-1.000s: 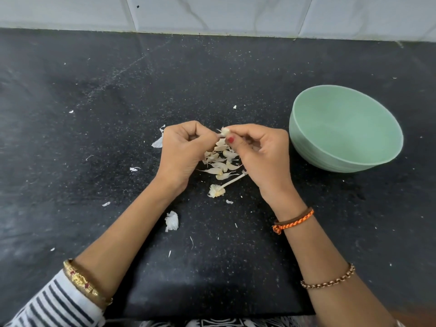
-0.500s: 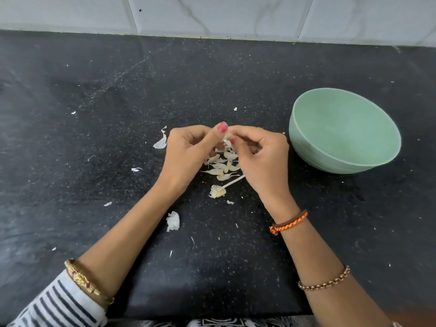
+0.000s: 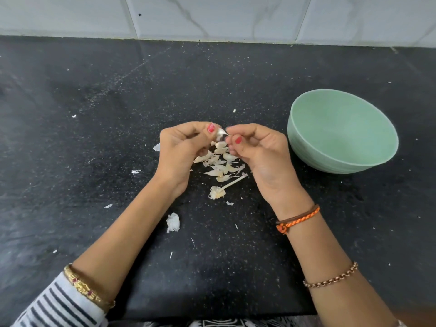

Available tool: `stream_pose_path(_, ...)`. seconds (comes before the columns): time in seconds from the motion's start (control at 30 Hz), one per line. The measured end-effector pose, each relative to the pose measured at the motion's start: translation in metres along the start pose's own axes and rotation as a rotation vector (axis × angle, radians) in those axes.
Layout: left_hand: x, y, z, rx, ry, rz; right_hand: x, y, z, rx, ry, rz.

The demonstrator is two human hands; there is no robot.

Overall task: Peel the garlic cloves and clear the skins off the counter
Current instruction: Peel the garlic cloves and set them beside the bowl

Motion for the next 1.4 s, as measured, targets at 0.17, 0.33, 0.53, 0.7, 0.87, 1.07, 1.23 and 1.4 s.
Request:
stream_pose_path(0.17,0.008,-0.013,-0.001,-0.095,-0.059,-0.125,0.003,-0.008,0.002,-0.060,-0.032,-0.032)
stream_pose_path(0.33,0.002,-0.007,-0.002,0.036,0.046,-0.122,-0.005,0.001,0.009,-0.383,-0.370,-0.112)
stream_pose_path(0.53,-0.002,-0.001,-0.008,0.074,0.163,-0.070,-0.007,0.001,0.011,-0.394,-0.518,-0.141)
stream_pose_path(0.7,-0.003,0.002,-0.006,0.108,0.195,0.000,-0.007,0.000,0.011,-0.444,-0.535,-0.183)
stream_pose_path(0.87,0.000,-0.002,-0.003,0.155,0.167,-0.010,-0.004,-0.008,0.010,-0.391,-0.445,-0.258)
stream_pose_path(1.07,-0.007,0.006,-0.005,0.162,0.270,0.117,-0.003,-0.011,0.009,-0.485,-0.444,-0.308)
stream_pose_path(1.23,-0.004,0.005,-0.003,0.215,0.360,0.099,0.000,-0.010,0.006,-0.457,-0.364,-0.272)
stream_pose_path(1.4,-0.005,0.005,-0.006,0.191,0.398,0.071,0.000,-0.007,0.002,-0.277,-0.129,-0.166)
Point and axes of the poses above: each hand's wrist, its own x-axis towards the middle knuckle, its own y-axis out of the palm, z = x × y, the point moved 5 cm from there along x, towards the middle knuckle, and after that the axes turned 13 degrees about -z, right-handed, at the moved point
